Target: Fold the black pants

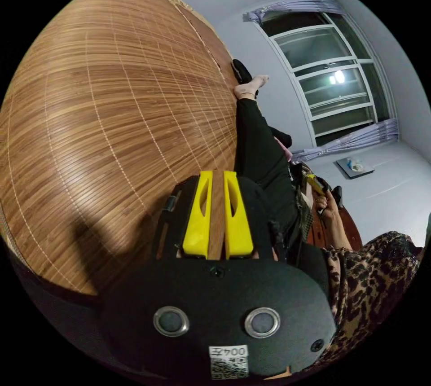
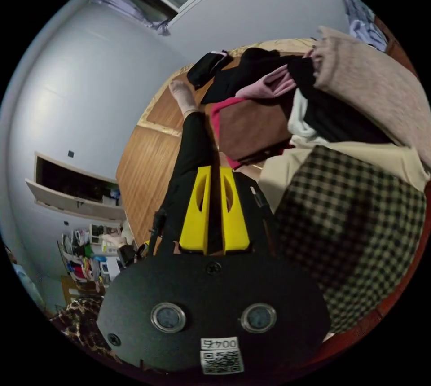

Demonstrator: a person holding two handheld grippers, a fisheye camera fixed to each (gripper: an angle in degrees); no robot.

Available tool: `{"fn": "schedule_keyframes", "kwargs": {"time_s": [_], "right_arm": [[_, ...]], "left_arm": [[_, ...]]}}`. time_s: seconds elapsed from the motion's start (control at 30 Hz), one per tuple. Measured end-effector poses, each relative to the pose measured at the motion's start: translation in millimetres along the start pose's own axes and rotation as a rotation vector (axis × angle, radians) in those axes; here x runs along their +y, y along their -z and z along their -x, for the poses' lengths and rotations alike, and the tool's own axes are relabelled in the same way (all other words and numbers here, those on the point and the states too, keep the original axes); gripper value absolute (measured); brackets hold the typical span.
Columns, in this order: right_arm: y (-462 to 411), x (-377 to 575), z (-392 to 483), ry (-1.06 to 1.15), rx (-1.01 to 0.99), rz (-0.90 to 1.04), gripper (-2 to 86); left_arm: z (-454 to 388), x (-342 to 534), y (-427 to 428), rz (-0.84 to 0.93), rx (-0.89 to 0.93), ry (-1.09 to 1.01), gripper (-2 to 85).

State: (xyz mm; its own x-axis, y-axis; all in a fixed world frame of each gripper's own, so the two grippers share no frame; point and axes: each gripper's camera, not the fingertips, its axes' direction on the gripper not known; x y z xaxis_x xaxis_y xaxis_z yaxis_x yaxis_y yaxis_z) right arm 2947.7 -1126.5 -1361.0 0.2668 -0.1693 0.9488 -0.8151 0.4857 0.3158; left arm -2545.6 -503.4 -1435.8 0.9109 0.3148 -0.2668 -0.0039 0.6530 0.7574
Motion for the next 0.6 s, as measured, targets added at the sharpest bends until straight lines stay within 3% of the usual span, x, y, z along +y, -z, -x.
{"fn": "schedule_keyframes", "kwargs": {"time_s": [0.17, 0.5, 0.6], "right_arm": [[-53.3, -31.5, 31.9, 0.128, 0.070, 0.047, 7.0], [-100.8, -154.2, 93.5, 0.355, 0.378, -0.210, 15.5], [-126.0, -200.3, 103.6, 0.349, 0.452, -0.193, 18.8]], "left_arm": [[11.3, -2.5, -9.5, 0.042, -0.087, 0.024, 5.3], [19.4, -5.5, -15.8, 0.091, -0.192, 0.014, 1.7], [20.1, -4.3, -11.7, 0.090, -0.211, 0.007, 1.4]]}}
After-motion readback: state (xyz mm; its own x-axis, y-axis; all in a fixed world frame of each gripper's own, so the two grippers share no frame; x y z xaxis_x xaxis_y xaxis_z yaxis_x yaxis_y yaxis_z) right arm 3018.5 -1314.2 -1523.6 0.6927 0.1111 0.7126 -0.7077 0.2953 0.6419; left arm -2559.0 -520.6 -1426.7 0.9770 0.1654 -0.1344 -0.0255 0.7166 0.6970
